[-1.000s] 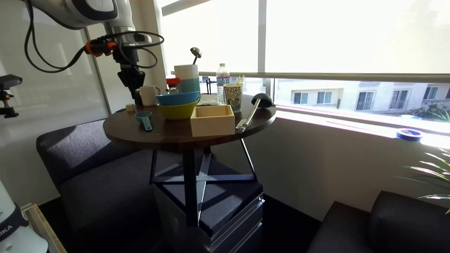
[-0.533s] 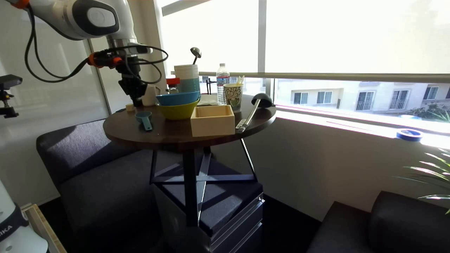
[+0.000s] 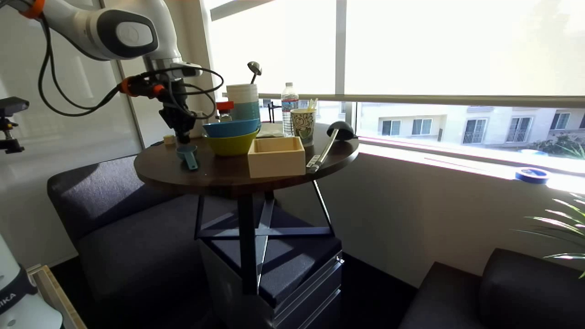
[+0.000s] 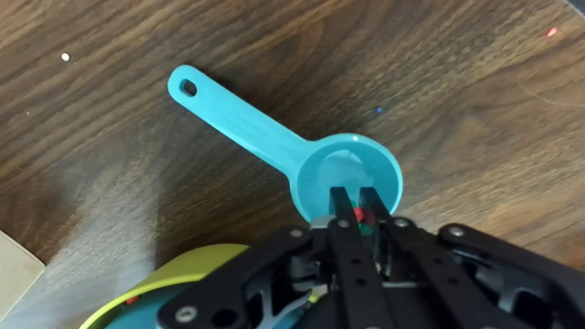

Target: Sprinkle some stuff into the scooper, then pour it back into the bowl

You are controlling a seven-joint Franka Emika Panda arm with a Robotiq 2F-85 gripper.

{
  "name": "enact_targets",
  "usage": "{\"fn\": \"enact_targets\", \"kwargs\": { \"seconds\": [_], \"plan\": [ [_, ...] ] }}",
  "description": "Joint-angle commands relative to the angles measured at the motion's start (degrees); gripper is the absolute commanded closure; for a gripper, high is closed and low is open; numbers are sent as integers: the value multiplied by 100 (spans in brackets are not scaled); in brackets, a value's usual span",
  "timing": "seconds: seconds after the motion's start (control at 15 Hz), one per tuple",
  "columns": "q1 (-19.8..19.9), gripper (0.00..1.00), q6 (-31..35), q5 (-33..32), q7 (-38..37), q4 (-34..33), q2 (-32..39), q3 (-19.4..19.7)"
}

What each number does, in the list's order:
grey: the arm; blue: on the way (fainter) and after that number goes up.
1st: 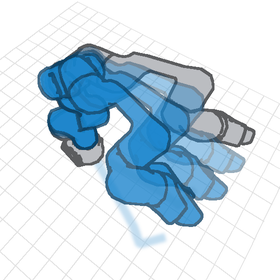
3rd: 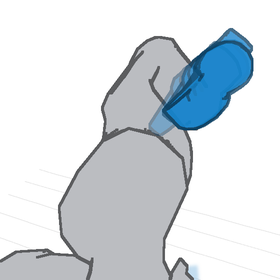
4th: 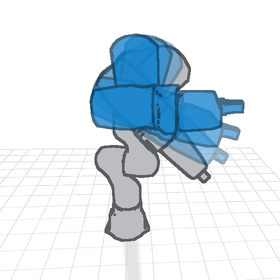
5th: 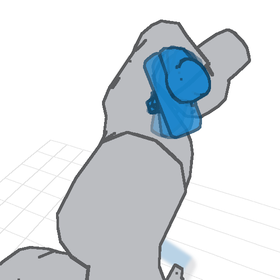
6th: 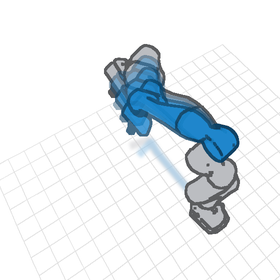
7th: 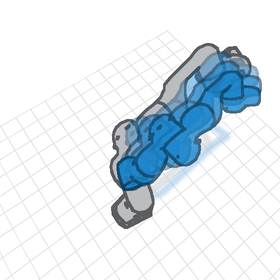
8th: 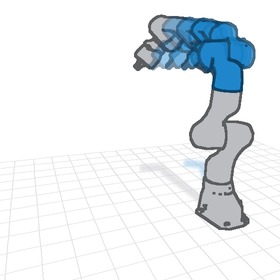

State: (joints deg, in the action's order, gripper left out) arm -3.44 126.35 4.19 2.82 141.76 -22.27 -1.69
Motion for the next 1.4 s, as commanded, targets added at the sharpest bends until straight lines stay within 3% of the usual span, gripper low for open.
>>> {"fn": "enact_targets", "kwargs": {
  "seconds": [0.0, 0.27, 0.4, 1.0, 1.33],
  "plan": [
    [-107, 97, 207, 258, 250, 107, 91, 99],
    [-107, 97, 309, 298, 339, 139, 181, 110],
    [-116, 64, 369, 350, 355, 127, 210, 128],
    [-112, 4, 192, 228, 299, 61, -72, 79],
    [-122, 0, -138, 40, 1150, 212, -444, 281]
  ]
}}
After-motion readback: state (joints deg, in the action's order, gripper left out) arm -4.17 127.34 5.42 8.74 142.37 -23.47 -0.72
